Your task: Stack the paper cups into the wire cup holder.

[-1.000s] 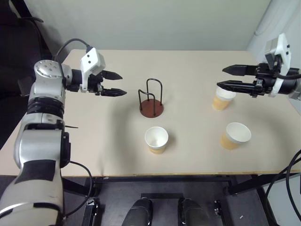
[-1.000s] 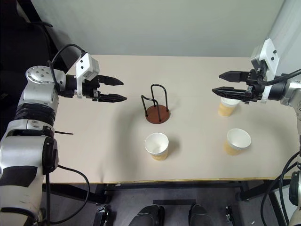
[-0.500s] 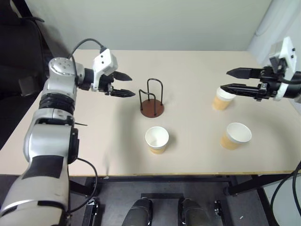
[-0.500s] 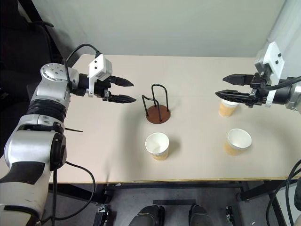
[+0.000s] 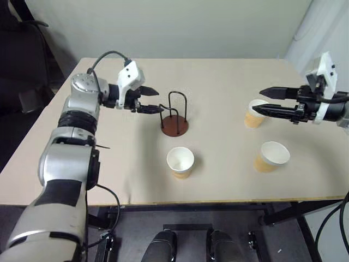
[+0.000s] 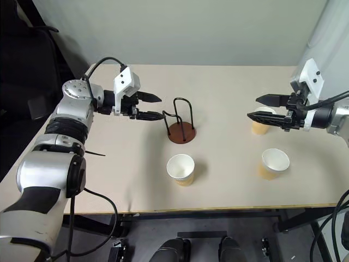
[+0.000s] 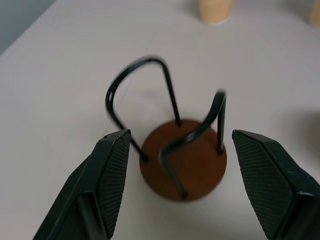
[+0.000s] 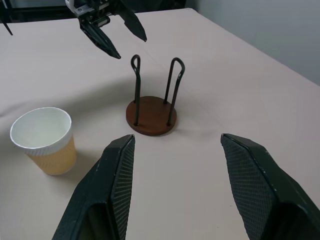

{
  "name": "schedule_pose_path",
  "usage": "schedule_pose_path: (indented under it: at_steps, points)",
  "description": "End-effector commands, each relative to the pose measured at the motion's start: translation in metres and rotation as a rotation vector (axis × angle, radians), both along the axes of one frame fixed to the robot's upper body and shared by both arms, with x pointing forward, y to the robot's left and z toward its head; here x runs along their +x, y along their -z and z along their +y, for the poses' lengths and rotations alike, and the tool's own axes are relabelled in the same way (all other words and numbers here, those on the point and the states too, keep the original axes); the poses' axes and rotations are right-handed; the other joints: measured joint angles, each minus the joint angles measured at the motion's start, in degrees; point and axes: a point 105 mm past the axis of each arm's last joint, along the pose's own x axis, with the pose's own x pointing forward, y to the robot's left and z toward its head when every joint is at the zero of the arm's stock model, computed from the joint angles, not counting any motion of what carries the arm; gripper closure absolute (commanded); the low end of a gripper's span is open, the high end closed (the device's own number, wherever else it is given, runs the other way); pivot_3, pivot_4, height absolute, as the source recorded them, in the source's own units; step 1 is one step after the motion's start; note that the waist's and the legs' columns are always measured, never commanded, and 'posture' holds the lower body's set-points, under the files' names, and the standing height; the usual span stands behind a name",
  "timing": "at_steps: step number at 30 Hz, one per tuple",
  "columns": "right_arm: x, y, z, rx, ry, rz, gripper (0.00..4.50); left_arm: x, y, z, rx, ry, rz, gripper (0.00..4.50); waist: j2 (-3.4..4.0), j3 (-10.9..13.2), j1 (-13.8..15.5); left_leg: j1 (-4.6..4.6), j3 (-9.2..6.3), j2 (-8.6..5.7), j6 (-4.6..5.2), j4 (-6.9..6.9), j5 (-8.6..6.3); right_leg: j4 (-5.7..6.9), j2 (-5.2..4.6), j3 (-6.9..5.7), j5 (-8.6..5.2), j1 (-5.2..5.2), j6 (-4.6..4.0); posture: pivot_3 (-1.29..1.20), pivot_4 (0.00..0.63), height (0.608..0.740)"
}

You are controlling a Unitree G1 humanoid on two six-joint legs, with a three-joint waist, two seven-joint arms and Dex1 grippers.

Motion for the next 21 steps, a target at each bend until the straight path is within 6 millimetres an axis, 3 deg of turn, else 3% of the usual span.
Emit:
schedule_pose_path:
  at_steps: [1, 4, 8, 13, 21]
  points:
    - [-0.002, -0.007, 0.008, -0.018, -0.052, -0.024, 1.76, -0.007, -0.003, 0.025, -0.04, -0.048, -0.004, 1.04, 0.02, 0.0, -0.2, -0.03, -0.04, 0.02, -0.01, 0.01, 0.0, -0.01, -0.03, 0.03, 0.01, -0.01, 0.01, 0.0, 0.15, 0.74]
    - [0.001, -0.008, 0.009, -0.024, -0.061, -0.028, 1.76, -0.011, 0.009, 0.036, 0.0, -0.063, 0.015, 1.04, 0.02, 0.0, -0.1, -0.05, -0.08, 0.0, -0.02, 0.06, 0.03, 0.0, -0.02, -0.04, 0.0, -0.01, -0.02, 0.0, 0.15, 0.74]
    - [0.002, -0.009, 0.013, -0.022, -0.076, -0.038, 1.76, -0.006, 0.01, 0.039, -0.009, -0.114, -0.012, 1.04, -0.04, 0.0, 0.7, -0.1, -0.15, -0.03, 0.01, 0.19, 0.05, 0.04, -0.01, -0.2, 0.0, 0.06, -0.07, 0.0, 0.15, 0.74]
    - [0.002, -0.009, 0.014, -0.019, -0.079, -0.043, 1.76, 0.01, 0.001, 0.031, -0.063, -0.204, -0.097, 1.04, -0.05, 0.0, 1.0, -0.08, -0.13, -0.12, 0.06, 0.3, 0.06, 0.03, -0.13, -0.18, 0.07, 0.17, -0.13, 0.0, 0.15, 0.74]
    - [-0.001, -0.009, 0.013, -0.02, -0.071, -0.041, 1.76, 0.016, 0.016, 0.006, -0.092, -0.169, -0.064, 1.04, -0.05, 0.0, 0.7, -0.03, -0.11, -0.06, 0.0, 0.25, 0.07, 0.03, -0.03, -0.16, 0.1, 0.15, -0.11, 0.0, 0.15, 0.74]
